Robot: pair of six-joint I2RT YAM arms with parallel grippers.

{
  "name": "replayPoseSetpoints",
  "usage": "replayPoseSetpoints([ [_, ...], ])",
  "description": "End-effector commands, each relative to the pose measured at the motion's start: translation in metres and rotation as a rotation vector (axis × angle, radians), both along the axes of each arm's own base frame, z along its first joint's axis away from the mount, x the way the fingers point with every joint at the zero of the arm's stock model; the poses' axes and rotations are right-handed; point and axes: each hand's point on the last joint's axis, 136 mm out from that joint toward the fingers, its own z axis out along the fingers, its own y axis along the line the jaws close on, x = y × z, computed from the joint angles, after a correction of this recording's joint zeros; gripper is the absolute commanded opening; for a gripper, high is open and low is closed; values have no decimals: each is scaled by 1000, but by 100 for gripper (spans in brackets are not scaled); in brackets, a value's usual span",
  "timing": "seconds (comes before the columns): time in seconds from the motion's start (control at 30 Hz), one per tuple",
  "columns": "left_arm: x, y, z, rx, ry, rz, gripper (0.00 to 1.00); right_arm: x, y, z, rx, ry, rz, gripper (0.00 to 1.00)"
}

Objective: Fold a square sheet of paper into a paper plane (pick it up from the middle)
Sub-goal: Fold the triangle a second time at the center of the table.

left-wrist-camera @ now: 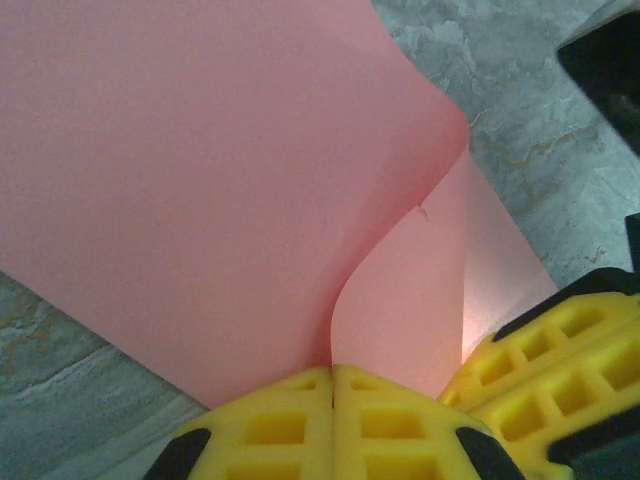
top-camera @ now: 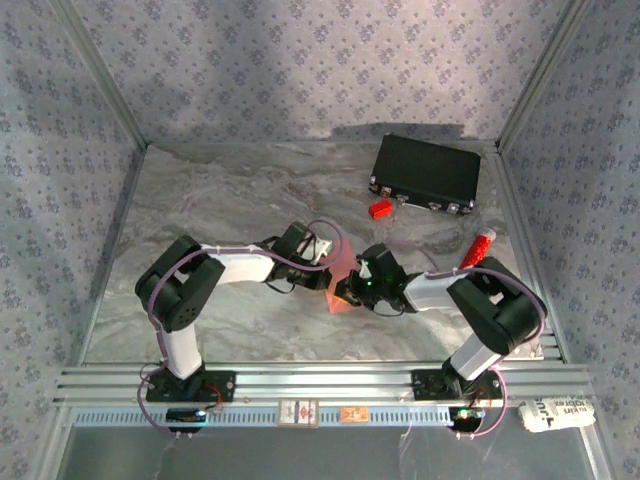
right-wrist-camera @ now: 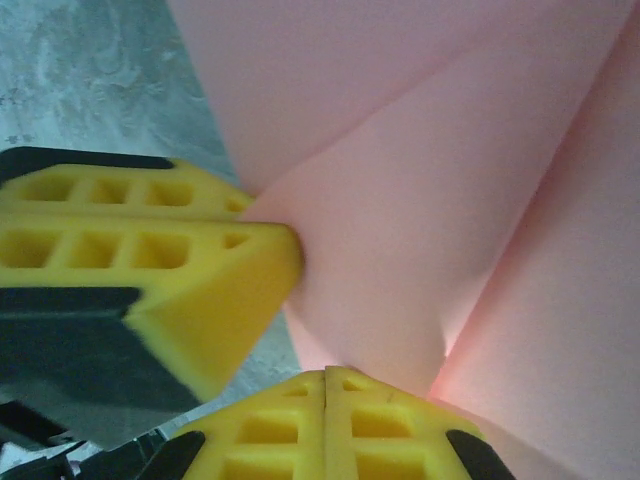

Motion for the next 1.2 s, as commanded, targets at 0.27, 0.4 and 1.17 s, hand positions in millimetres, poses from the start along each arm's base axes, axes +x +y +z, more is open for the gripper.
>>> replayPoseSetpoints([
  [0.27, -7, 8, -16, 56, 47, -10, 0, 13, -2, 28, 19, -54, -12, 7],
  [0.4, -8, 9, -17, 60, 52, -10, 0, 24, -6, 30, 24, -58, -32, 7],
  [1.17, -11, 11, -23, 69, 65, -13, 0, 36, -19, 25, -13, -60, -42, 7],
])
